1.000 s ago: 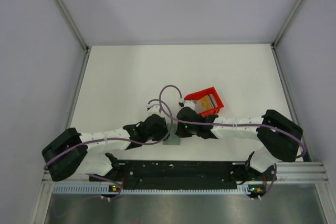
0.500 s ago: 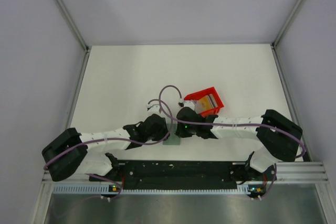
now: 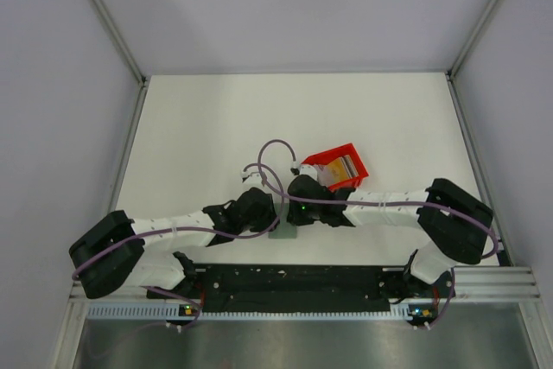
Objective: Put the credit cards into the card holder
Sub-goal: Close the card holder at the center of the board.
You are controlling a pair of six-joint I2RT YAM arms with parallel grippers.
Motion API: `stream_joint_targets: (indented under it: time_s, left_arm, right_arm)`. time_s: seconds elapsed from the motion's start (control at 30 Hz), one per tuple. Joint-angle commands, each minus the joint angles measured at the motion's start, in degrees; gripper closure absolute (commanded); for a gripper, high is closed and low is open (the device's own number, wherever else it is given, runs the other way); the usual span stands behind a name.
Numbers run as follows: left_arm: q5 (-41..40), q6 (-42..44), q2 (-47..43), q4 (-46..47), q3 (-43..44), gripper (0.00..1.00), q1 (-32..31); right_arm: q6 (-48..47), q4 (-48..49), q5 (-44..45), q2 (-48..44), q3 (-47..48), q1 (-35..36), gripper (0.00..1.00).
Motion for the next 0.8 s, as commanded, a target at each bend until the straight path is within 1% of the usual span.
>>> stream_joint_targets:
  time_s: [0.0,0.17,0.47,0.77]
  left_arm:
    - [1.0,-0.2,0.9,0.5,-0.2,0.59,0.0]
    - [1.2,-0.2,0.9,0.5,-0.2,0.59,0.0]
    - [1.3,0.0,0.9,0.5,-0.5,0.59,0.0]
    - [1.4,0.3,0.9,0.5,-0.8,0.6,0.0]
  right_arm:
    - [-0.2,0.3,1.2,1.3,2.6,0.2,0.88]
    - [0.6,-3.6,2.8,2.4,4.3,0.3,0.87]
    - [0.9,-8.3,2.1,5.6,7.9,0.1,0.89]
    - [0.5,-9.6,-3.3,8.4,9.4,-2.9,0.9]
